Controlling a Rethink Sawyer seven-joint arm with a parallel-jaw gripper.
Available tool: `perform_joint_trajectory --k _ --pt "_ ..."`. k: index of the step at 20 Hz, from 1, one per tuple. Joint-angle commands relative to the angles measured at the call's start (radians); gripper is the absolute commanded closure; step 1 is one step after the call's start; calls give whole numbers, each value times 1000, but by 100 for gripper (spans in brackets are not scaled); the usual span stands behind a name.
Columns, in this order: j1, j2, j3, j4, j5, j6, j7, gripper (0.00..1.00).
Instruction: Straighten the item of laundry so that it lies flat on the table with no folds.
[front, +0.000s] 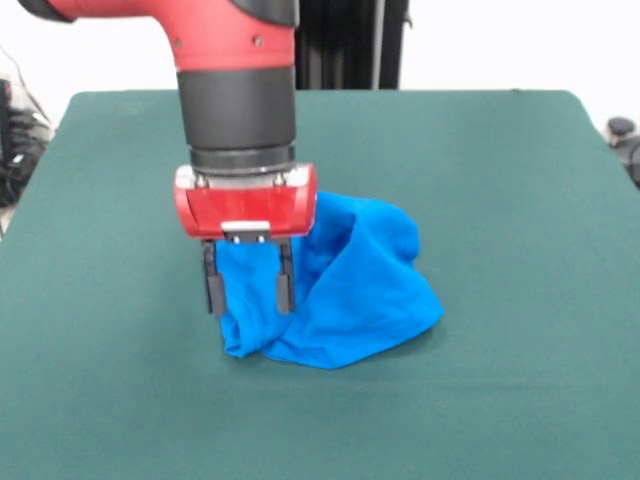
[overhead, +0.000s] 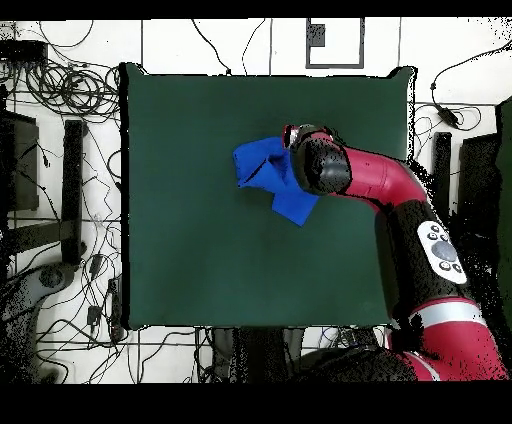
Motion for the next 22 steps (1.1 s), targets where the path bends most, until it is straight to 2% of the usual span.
perform_joint_trajectory --k 1,3,4,22 --pt "48 -7 29 65 0 130 44 0" --pt "35 -4 48 75 -8 95 37 0" --pt "32 -3 52 76 -8 91 36 100" --pt "30 -2 50 76 -17 97 30 100"
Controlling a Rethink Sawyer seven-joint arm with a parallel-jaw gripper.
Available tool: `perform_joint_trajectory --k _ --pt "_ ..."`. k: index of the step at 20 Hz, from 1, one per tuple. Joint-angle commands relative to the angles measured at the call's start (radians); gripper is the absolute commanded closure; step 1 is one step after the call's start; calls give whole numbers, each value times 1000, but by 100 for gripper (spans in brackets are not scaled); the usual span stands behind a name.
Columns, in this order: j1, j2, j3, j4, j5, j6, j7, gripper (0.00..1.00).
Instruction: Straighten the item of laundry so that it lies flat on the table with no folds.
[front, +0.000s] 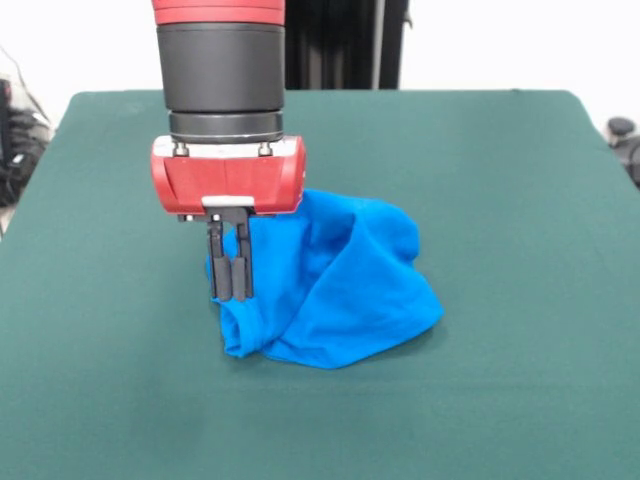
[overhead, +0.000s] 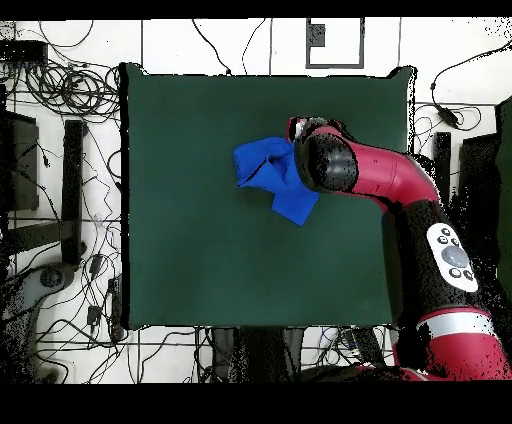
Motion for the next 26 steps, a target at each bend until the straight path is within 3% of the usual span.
perform_joint_trajectory --k 1,14,15,26 --pt "34 36 49 78 -9 99 32 100" --pt "21 29 67 91 -16 86 25 100" --pt "20 28 68 91 -17 85 25 0" --pt "18 29 70 93 -20 76 30 0"
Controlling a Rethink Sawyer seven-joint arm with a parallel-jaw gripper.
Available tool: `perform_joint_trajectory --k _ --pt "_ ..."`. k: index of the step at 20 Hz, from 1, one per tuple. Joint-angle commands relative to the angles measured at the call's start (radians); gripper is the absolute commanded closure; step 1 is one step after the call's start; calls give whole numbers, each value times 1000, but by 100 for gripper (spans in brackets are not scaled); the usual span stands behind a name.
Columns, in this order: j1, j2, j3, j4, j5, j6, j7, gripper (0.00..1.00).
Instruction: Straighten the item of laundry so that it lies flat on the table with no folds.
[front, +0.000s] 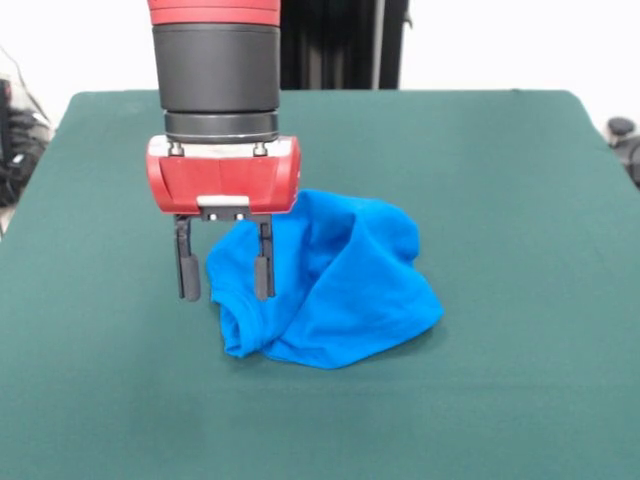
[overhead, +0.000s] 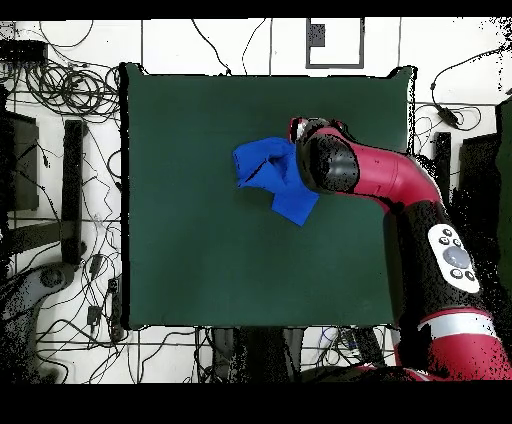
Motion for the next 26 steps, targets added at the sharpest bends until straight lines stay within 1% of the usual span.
perform_joint_trajectory --k 1,5,8,16,26 --pt "23 30 70 92 -7 77 30 0" --pt "42 27 45 77 -7 112 33 0" --pt "42 21 44 86 -5 123 30 0" --pt "36 -25 40 162 -13 90 50 0" --pt "34 -30 40 187 -11 66 66 0"
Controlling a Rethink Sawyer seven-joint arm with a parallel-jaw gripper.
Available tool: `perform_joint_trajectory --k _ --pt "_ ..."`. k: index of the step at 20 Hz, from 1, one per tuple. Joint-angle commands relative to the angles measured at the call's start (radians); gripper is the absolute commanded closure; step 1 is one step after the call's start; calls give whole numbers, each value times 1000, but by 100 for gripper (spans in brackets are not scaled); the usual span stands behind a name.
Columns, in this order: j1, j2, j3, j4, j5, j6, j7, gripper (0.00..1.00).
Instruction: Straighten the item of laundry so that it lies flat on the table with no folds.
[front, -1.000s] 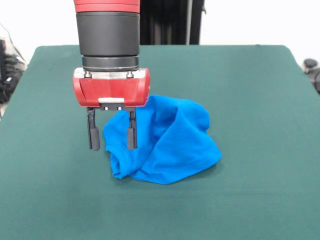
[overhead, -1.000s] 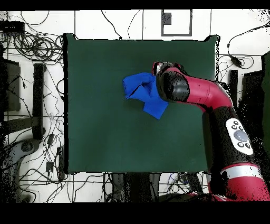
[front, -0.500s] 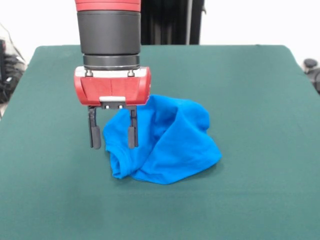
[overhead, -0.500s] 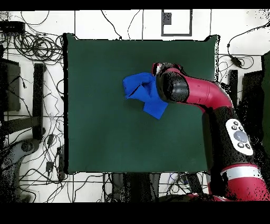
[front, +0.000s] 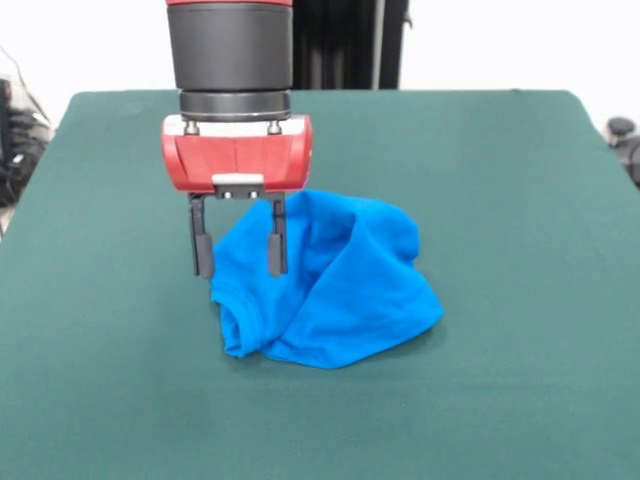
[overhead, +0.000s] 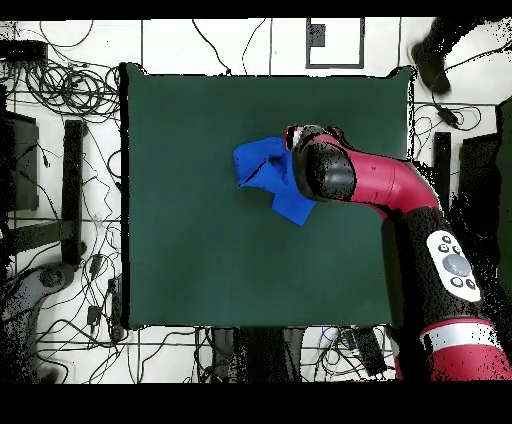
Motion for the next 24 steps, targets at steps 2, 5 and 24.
perform_joint_trajectory --k 2,5,24 --pt "33 12 41 124 -6 68 64 0" --pt "31 17 43 123 -9 65 61 0" --pt "45 117 34 64 -41 -12 70 0"
